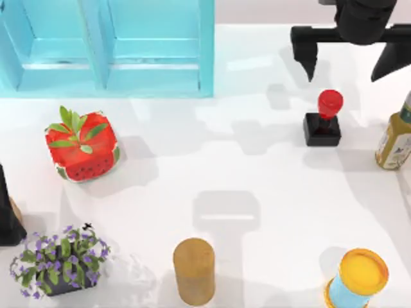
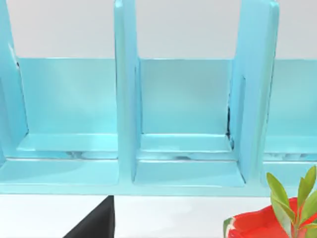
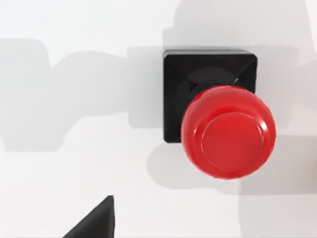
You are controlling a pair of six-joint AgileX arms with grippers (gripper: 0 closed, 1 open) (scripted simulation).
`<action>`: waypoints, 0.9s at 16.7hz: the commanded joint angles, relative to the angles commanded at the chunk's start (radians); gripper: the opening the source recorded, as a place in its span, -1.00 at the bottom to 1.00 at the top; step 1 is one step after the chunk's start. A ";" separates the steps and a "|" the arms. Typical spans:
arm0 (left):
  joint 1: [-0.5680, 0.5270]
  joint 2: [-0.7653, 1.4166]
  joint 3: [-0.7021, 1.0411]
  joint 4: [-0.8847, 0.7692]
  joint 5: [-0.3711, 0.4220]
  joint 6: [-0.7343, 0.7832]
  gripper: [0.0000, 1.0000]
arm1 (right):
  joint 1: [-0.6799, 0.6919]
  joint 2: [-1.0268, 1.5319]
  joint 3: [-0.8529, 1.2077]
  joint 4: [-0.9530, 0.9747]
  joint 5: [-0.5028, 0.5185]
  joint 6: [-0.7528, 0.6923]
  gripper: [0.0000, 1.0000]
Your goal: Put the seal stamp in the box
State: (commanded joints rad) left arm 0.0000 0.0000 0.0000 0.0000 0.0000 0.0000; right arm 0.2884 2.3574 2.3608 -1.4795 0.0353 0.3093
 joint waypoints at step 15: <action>0.000 0.000 0.000 0.000 0.000 0.000 1.00 | 0.007 0.012 -0.298 0.316 0.000 0.004 1.00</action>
State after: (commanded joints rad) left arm 0.0000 0.0000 0.0000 0.0000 0.0000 0.0000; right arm 0.2952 2.3695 2.0632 -1.1633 0.0355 0.3131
